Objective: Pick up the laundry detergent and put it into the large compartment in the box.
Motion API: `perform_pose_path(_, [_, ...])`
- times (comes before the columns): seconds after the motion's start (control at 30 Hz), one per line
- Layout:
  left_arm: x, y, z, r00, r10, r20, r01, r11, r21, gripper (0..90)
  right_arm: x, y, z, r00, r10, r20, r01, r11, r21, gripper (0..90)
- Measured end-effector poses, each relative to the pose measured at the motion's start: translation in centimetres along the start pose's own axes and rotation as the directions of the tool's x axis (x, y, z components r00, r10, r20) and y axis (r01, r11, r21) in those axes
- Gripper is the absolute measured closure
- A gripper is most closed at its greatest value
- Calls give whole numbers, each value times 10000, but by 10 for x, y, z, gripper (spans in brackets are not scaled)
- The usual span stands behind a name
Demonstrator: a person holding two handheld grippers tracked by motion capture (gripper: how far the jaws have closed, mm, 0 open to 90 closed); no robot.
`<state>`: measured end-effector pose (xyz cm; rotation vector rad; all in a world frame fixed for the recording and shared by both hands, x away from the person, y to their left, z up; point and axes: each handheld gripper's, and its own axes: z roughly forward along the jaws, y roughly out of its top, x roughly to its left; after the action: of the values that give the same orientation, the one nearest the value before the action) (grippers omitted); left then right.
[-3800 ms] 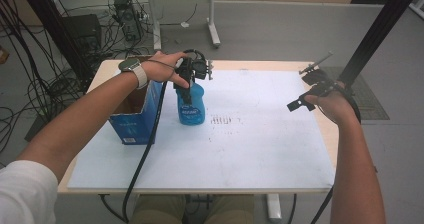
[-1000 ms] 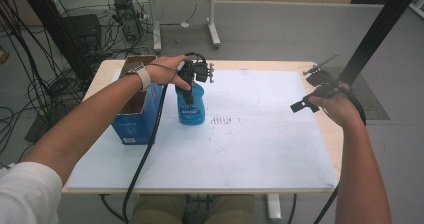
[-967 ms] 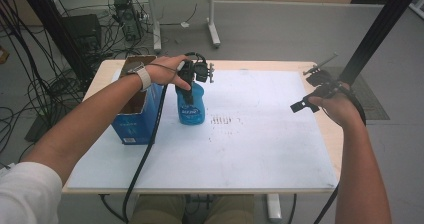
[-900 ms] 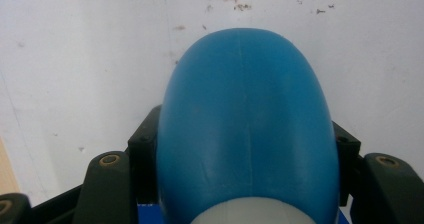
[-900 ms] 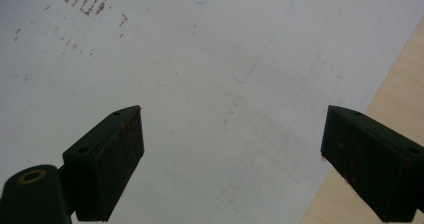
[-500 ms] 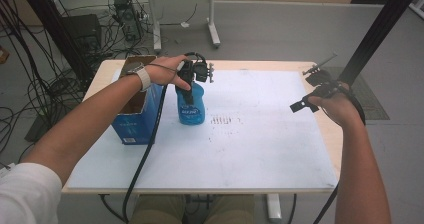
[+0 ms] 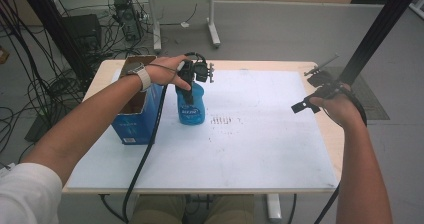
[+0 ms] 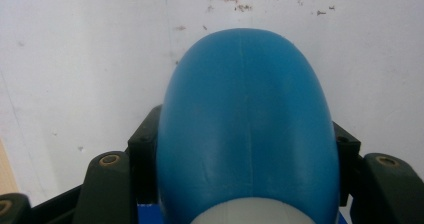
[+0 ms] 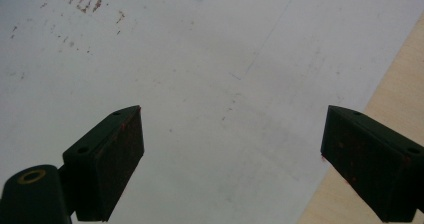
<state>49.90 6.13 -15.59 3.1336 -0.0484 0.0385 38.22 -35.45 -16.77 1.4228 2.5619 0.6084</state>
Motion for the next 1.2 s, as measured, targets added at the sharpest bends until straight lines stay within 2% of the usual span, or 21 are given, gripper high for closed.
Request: perform_pose_path(1.2, [0,3,0,10000,-38,-13,38,9999,109,380,-1,-3,-3,10000,20,45,-20,10000,-61,99])
